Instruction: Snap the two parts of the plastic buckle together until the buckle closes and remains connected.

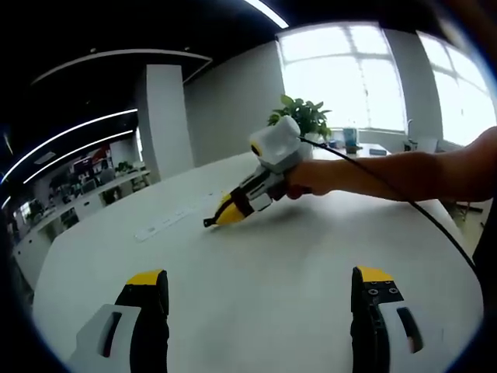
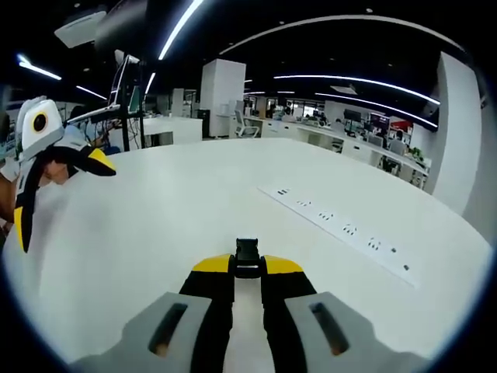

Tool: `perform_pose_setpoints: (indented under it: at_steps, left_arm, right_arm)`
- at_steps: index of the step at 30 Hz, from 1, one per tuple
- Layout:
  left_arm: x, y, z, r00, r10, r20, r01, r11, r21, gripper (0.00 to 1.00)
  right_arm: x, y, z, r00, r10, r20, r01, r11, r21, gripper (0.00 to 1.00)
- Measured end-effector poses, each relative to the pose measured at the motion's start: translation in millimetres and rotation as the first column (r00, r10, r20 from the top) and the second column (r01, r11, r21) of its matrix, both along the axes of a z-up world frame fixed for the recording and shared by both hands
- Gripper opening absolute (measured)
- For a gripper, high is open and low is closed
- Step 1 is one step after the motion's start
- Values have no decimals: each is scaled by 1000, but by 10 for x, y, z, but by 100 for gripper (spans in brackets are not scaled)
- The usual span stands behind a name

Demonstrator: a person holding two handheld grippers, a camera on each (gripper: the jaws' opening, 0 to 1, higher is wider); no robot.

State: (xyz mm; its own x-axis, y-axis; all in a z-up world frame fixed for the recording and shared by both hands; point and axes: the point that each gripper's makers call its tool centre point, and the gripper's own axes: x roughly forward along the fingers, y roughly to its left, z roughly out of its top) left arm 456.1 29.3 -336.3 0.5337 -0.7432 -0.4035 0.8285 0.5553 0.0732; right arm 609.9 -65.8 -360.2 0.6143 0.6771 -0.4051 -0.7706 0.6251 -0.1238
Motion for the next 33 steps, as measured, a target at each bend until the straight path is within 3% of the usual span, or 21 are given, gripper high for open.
perform_pose_setpoints:
  at_steps: [14,33]
  left_arm:
    - [4,14,-4,1000,3,7,-3,1000,11,99]
    - [9,21,-13,1000,-1,8,1,1000,14,99]
  right_arm:
    - [-2,-7,-130,1000,-4,-24,4,1000,-9,11]
    - [-50,36,-118,1000,14,-27,-13,1000,8,12]
